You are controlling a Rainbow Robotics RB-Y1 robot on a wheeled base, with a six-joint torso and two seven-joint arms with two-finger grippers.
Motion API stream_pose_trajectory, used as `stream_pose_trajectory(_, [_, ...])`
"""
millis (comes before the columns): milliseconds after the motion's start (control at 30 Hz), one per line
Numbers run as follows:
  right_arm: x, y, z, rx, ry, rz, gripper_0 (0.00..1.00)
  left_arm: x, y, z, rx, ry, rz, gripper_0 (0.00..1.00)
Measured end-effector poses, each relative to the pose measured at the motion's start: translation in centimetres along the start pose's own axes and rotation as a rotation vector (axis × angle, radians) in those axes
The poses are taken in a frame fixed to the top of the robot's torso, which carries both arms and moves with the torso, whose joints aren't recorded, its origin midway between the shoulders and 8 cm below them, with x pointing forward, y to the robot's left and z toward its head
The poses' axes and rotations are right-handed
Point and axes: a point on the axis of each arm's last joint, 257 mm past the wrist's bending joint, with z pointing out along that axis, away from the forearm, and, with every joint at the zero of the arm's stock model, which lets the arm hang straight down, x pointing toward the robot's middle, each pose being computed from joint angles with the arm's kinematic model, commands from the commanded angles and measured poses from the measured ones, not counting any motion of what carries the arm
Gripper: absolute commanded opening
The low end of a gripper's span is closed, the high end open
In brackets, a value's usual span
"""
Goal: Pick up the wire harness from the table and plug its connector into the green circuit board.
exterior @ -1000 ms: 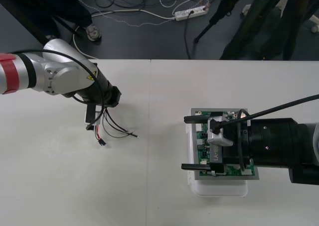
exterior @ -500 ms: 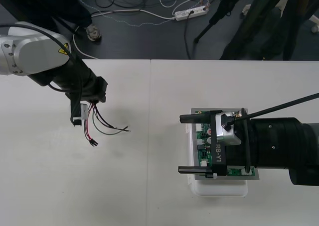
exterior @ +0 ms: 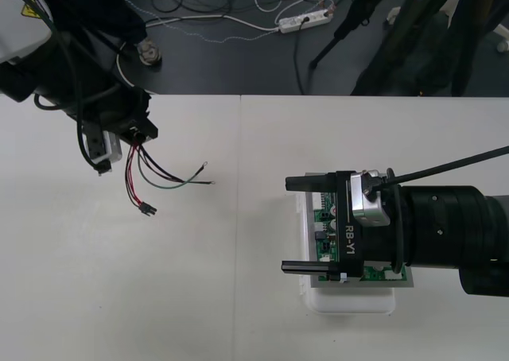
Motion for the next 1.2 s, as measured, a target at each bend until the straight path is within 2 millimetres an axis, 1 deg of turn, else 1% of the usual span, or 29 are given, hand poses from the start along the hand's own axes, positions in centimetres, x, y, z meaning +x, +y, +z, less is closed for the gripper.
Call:
stream_pose_trajectory(167, [0.0,-0.1,0.0,0.002,-0.001,0.001,1.0,-1.5,-0.1,-1.5,-0.077,-0.058,-0.075,0.0])
stream_pose_trajectory(433, [0.0,-0.1,0.0,0.003,-0.001,0.002,1.0,-3.9,-1.1,-3.1,-0.186,-0.141,-0.174,0.0])
stream_pose_trajectory(800, [-0.1,0.0,-0.1,0.002,-0.008,0.007,1.0,-7.4,-1.7,-5.1,-0.321,-0.207,-0.215,0.0])
stream_pose_trajectory(1033, [-1.1,0.3,-0.1,-0.009,-0.046,0.02,1.0,-10.0,-1.4,-6.4,-0.386,-0.22,-0.196,0.0])
stream_pose_trajectory(1200, [-2.3,0.5,-0.3,-0.02,-0.093,0.035,1.0,-11.1,-2.3,-7.0,-0.41,-0.223,-0.292,0.0])
